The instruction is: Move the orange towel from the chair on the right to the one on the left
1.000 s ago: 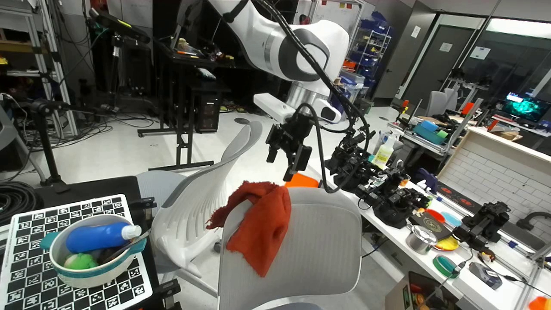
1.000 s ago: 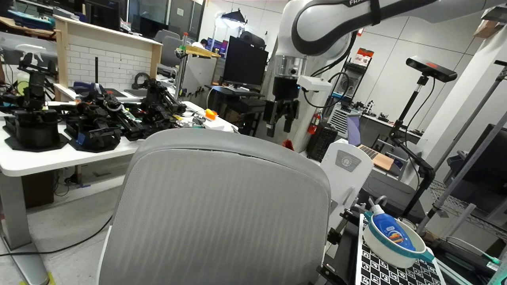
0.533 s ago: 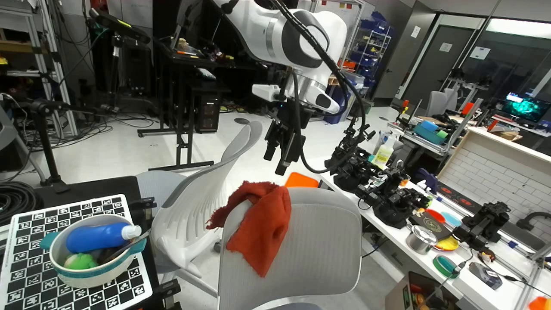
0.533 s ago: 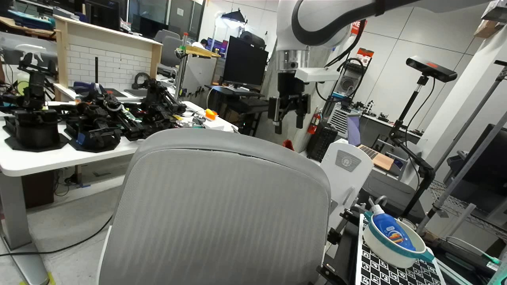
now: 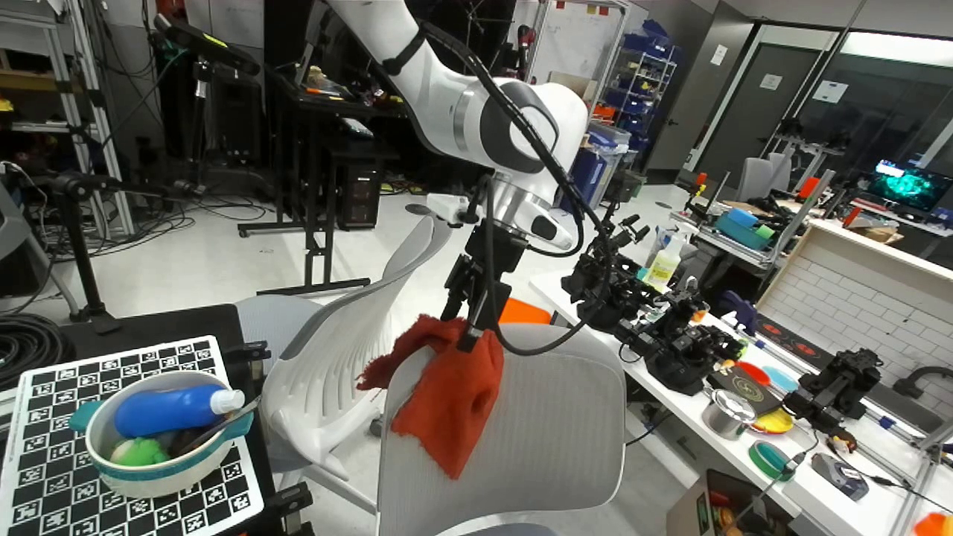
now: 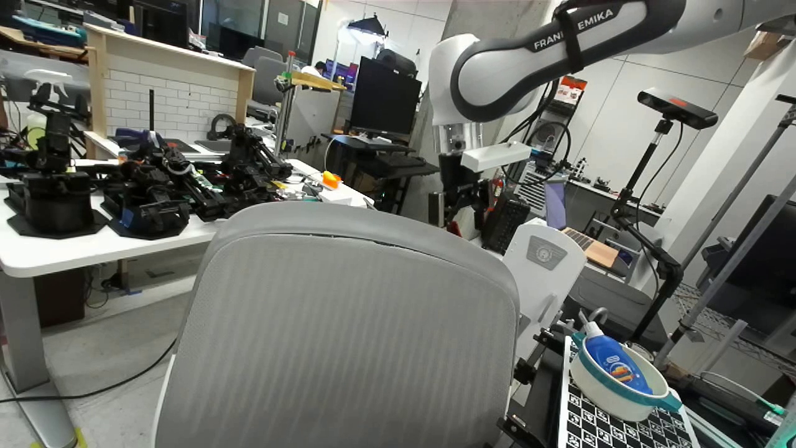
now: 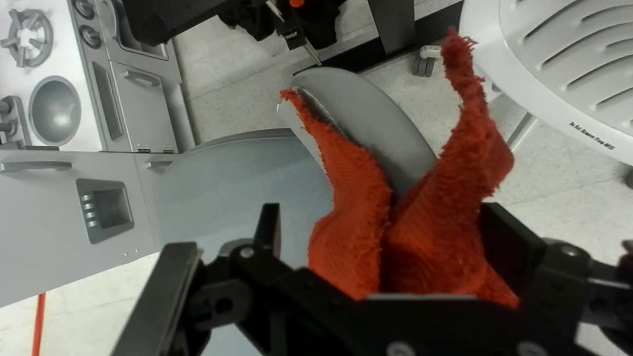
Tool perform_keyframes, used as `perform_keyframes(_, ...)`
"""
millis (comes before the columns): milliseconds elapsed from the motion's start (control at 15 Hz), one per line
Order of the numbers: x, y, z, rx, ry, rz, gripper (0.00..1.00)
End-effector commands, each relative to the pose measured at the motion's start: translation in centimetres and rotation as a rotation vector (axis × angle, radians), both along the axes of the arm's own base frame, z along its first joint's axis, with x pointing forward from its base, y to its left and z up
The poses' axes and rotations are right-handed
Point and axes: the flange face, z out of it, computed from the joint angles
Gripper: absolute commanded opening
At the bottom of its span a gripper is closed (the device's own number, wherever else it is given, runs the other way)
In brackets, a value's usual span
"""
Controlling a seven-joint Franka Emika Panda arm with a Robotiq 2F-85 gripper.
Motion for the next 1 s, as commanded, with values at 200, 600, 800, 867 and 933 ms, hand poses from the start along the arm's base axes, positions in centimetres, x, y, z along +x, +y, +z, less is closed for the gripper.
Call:
perform_keyframes(200, 0.5, -0.8, -1.8, -0.010, -0.081, 0.024, 0.49)
perform_keyframes(600, 1.1, -2.9, -2.3, -0.026, -0.144, 0.028, 0.03)
perform_keyframes(800, 1.4, -3.3, -1.1, -0.021, -0.164, 0.026, 0.00)
perform_keyframes(867, 1.5, -3.3, -0.5, -0.021, -0.175, 0.027, 0.00)
perform_keyframes(933, 1.8, -3.3, 0.4, -0.021, -0.185, 0.032, 0.01)
